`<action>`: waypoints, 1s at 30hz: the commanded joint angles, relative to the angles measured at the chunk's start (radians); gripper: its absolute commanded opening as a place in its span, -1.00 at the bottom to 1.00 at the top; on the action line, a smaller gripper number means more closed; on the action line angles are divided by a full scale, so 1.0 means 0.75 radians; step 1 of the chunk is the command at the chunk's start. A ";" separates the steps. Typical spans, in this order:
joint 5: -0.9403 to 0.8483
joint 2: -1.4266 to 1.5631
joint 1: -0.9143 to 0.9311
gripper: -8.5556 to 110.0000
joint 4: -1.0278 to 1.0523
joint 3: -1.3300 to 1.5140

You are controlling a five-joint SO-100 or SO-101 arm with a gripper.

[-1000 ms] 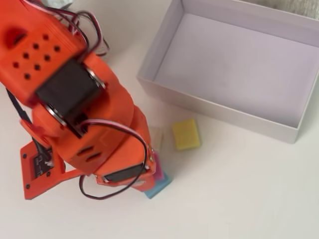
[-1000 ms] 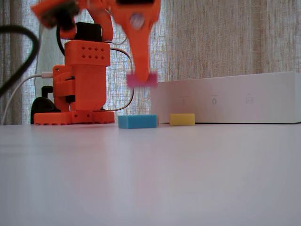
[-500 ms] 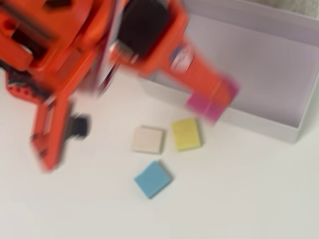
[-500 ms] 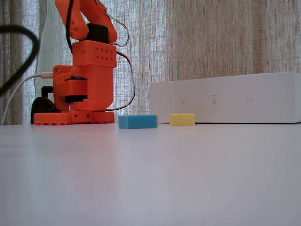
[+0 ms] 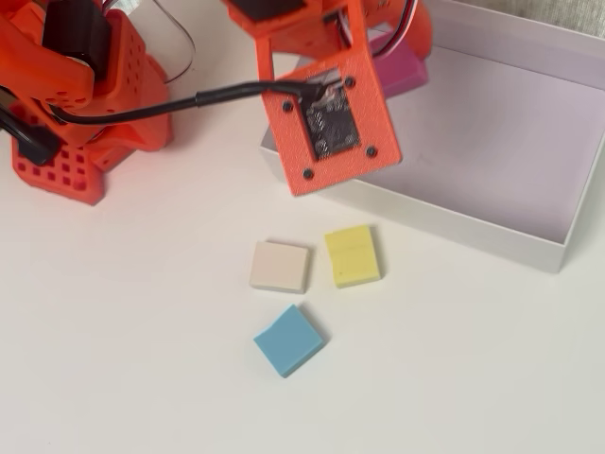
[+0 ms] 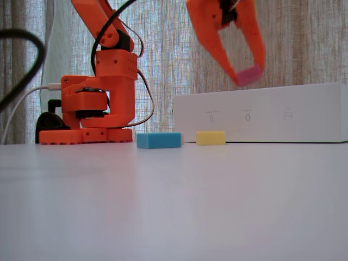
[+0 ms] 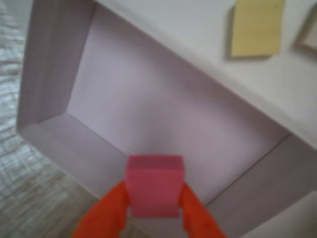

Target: Grasp the pink cuboid and put it in the bin.

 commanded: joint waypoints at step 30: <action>-0.078 0.722 1.014 -0.25 -0.828 0.303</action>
